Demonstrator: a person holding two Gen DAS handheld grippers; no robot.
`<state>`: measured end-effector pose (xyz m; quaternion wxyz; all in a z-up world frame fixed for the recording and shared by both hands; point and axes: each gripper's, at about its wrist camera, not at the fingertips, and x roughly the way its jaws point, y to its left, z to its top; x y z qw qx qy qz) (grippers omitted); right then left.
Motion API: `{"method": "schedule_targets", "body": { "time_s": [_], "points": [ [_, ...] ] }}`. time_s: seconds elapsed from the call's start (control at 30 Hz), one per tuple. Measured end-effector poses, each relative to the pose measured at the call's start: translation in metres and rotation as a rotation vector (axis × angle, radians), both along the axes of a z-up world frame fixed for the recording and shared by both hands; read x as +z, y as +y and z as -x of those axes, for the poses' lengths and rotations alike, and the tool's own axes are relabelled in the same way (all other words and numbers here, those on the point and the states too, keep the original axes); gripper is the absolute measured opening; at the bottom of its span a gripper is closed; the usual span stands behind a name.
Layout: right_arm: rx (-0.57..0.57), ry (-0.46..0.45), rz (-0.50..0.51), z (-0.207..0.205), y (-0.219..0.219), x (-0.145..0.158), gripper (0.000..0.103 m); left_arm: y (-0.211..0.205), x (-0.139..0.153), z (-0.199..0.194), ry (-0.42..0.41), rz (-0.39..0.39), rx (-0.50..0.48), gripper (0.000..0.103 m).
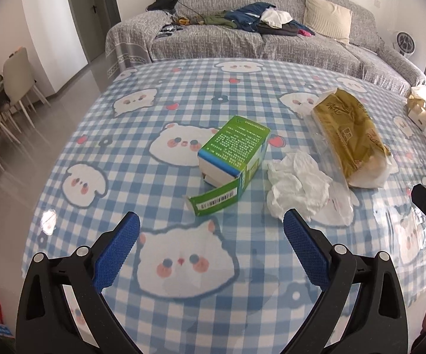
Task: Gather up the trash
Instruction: 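Grasp the green medicine box with the left tool while the right tool grasps the gold snack bag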
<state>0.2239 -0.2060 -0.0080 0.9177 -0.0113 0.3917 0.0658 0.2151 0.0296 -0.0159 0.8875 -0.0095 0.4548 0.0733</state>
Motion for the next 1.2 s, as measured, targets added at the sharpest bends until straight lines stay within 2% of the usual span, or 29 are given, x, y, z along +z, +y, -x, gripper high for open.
{"method": "schedule_targets", "body": {
  "time_s": [0.37,0.57,0.7,0.83,0.97,1.03,1.17,1.2],
  "points": [
    [0.007,0.009,-0.037,-0.042,0.01,-0.006,0.082,0.01,-0.011,-0.047,0.017,0.033,0.002,0.092],
    [0.002,0.026,-0.029,-0.065,0.013,-0.015,0.074,0.006,-0.02,-0.073,0.033,0.044,-0.007,0.086],
    [-0.001,0.052,-0.03,-0.078,0.014,-0.024,0.064,0.006,-0.027,-0.085,0.044,0.046,-0.006,0.079],
    [0.006,0.059,-0.021,-0.086,0.016,-0.03,0.054,0.001,-0.033,-0.096,0.058,0.056,-0.012,0.067],
    [0.024,0.074,0.001,-0.092,0.019,-0.039,0.044,-0.002,-0.036,-0.102,0.053,0.05,-0.014,0.064],
    [0.032,0.085,0.01,-0.095,0.02,-0.043,0.035,-0.002,-0.036,-0.103,0.051,0.055,-0.011,0.06],
    [0.047,0.079,0.015,-0.095,0.02,-0.047,0.024,-0.002,-0.035,-0.104,0.043,0.061,-0.004,0.055],
    [0.05,0.076,0.018,-0.095,0.021,-0.047,0.018,-0.002,-0.035,-0.104,0.041,0.06,-0.003,0.054]
  ]
}}
